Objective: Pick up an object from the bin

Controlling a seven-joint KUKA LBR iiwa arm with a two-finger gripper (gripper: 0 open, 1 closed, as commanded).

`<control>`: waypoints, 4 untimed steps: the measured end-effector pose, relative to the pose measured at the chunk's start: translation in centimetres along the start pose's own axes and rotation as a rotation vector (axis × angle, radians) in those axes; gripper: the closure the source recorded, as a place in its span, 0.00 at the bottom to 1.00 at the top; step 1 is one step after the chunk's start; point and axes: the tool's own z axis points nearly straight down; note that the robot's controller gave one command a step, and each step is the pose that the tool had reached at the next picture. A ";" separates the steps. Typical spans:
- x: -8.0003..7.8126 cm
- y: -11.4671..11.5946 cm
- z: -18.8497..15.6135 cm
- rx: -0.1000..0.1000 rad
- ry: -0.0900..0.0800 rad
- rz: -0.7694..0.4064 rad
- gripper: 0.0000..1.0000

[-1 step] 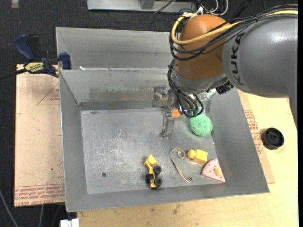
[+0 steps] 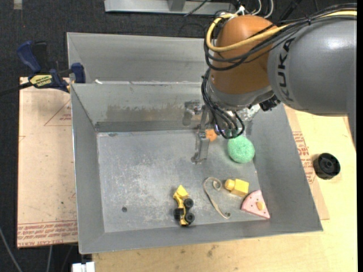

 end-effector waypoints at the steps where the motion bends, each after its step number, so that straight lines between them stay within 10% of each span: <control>1: 1.4 -1.2 4.9 0.000 -0.006 -0.005 0.00; 4: 8.2 -2.7 12.9 0.000 0.000 -0.512 0.00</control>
Offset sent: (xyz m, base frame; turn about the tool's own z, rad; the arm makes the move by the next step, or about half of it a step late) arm -0.0586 -0.0177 -0.1069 -0.2804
